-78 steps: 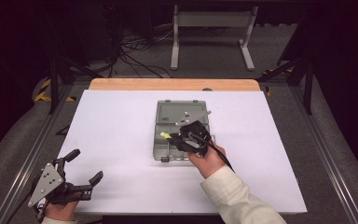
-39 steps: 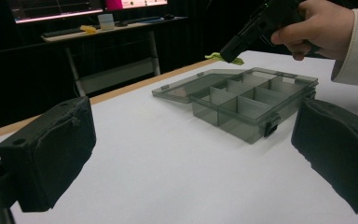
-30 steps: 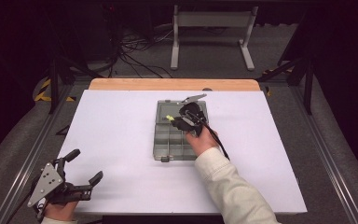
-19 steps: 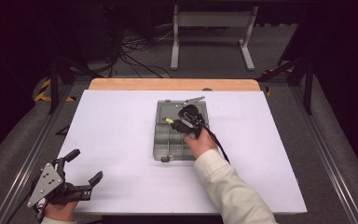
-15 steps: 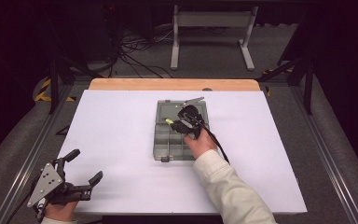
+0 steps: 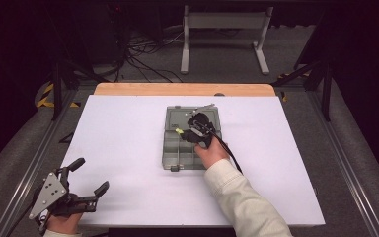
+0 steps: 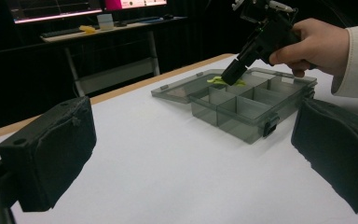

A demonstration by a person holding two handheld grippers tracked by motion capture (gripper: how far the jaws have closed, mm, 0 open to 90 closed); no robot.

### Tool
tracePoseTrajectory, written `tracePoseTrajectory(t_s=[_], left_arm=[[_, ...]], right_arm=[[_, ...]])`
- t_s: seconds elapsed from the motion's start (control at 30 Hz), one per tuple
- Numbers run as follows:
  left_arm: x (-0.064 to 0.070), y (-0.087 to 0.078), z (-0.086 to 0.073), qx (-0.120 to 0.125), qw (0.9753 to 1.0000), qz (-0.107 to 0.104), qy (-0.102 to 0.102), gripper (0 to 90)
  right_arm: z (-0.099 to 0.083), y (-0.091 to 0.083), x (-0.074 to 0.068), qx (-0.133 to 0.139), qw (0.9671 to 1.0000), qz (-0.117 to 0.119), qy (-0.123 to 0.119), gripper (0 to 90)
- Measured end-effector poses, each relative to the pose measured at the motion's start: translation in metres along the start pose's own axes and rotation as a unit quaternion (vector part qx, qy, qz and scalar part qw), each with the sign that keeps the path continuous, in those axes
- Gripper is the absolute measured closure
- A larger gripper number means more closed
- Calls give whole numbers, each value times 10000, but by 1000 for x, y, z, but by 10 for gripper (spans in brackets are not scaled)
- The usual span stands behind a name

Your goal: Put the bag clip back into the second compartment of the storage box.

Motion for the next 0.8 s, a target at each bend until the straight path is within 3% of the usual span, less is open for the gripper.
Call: tracePoseTrajectory(t_s=[0.8], left_arm=[[0, 1, -1, -19, 10000, -10, 13, 5]], right_arm=[[-8, 3, 0, -109, 9998, -73, 121, 777]])
Point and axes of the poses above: each handheld gripper's, and its own axes: y roughly forward along the jaws, z roughly out of its top, x roughly to its right, the point moved 10 cm from there along y, roughly forward along the jaws, and after that the axes turned 14 degrees about z, right-handed, at the moved point
